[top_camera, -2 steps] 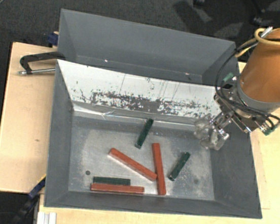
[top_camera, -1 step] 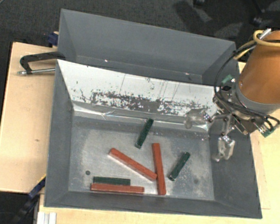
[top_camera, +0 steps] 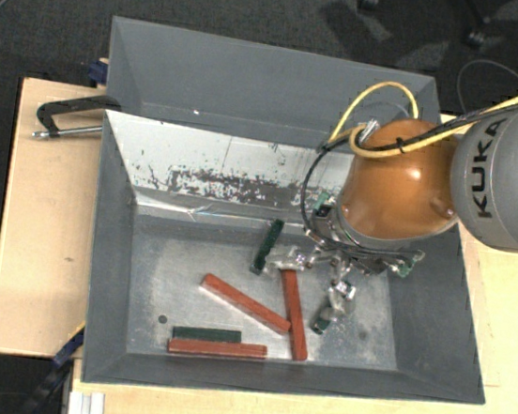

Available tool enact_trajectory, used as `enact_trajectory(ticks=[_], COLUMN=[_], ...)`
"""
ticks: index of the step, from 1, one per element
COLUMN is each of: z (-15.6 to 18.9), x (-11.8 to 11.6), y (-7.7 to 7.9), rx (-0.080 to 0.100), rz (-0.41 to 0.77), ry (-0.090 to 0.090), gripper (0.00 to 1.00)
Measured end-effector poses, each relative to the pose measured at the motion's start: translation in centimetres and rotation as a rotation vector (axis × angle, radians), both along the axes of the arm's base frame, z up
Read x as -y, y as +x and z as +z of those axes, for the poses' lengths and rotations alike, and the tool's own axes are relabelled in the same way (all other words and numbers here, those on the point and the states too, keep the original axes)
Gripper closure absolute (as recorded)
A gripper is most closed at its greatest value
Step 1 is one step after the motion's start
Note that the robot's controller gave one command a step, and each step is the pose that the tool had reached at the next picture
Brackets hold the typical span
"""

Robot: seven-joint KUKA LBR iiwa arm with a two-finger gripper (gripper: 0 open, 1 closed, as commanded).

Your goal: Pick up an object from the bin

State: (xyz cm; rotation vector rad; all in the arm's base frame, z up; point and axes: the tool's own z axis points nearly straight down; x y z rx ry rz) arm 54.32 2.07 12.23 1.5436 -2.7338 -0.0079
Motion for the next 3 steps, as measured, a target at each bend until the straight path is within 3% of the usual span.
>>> enact_trajectory(ticks=[1,2,3], z=[-5.1,-5.1,-5.0], x=[-0.7,1.7,1.6], y=[2.1,3.1,3.1], rx=[0.006,0.011,0.01], rz=[0.316,0.46,0.461], ry=[0.0,-0.001,0.0], gripper=[0.0,0.0,1.0])
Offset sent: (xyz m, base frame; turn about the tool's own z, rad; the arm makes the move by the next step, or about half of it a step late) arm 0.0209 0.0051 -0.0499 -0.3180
